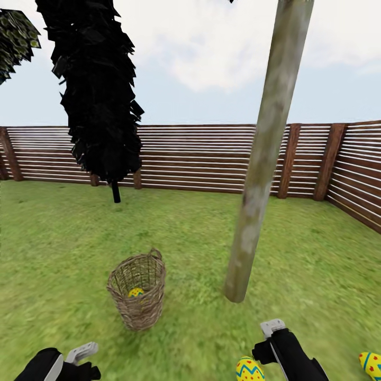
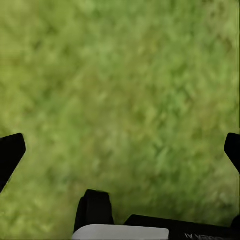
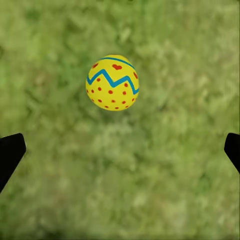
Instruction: Take the three Easter eggs out of the wicker basket on the lawn in the garden, then place them on the lawn next to a single tree (choose any tree) so that all three eggs are next to the same tree and none are left in the basket.
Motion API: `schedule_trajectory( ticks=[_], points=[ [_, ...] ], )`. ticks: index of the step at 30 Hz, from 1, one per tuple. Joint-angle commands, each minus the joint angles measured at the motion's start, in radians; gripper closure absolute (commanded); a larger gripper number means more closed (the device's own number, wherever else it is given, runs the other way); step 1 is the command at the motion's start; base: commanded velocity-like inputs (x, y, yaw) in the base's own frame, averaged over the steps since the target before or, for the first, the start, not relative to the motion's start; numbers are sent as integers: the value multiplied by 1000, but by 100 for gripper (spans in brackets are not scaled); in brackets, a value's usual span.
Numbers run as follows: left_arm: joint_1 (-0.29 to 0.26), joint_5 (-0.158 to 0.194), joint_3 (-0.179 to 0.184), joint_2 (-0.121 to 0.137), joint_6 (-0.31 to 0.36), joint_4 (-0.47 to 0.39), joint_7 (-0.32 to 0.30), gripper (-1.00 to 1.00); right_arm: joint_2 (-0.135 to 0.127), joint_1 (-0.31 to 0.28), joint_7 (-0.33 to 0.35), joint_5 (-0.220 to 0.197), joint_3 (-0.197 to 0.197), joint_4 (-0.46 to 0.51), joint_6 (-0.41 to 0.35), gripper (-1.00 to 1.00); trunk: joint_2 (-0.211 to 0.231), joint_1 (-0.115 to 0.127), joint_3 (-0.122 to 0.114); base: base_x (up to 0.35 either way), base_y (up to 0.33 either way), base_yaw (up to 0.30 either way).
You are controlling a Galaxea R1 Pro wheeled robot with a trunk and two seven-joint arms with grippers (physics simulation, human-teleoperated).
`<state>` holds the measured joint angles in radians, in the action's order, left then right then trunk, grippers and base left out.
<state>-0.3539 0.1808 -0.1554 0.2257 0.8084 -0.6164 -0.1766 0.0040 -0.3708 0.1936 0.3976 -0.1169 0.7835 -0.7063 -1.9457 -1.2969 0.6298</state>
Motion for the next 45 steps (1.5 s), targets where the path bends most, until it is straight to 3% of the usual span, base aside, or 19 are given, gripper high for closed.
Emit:
schedule_trajectory(
  ticks=[1,29,45],
  points=[
    [0,2,-3,0,5,0,-2,-100,0,0,9,10,-3,2,-4,-100,7,4,-2,0,336,0],
    [0,6,-12,6,6,-3,-6,-100,-1,0,9,10,-3,2,-4,-100,203,111,-90,0,336,-4],
    [0,3,-3,4,6,-2,-4,-100,-1,0,12,10,-4,2,-4,-100,315,173,-140,0,336,-268]
  ],
)
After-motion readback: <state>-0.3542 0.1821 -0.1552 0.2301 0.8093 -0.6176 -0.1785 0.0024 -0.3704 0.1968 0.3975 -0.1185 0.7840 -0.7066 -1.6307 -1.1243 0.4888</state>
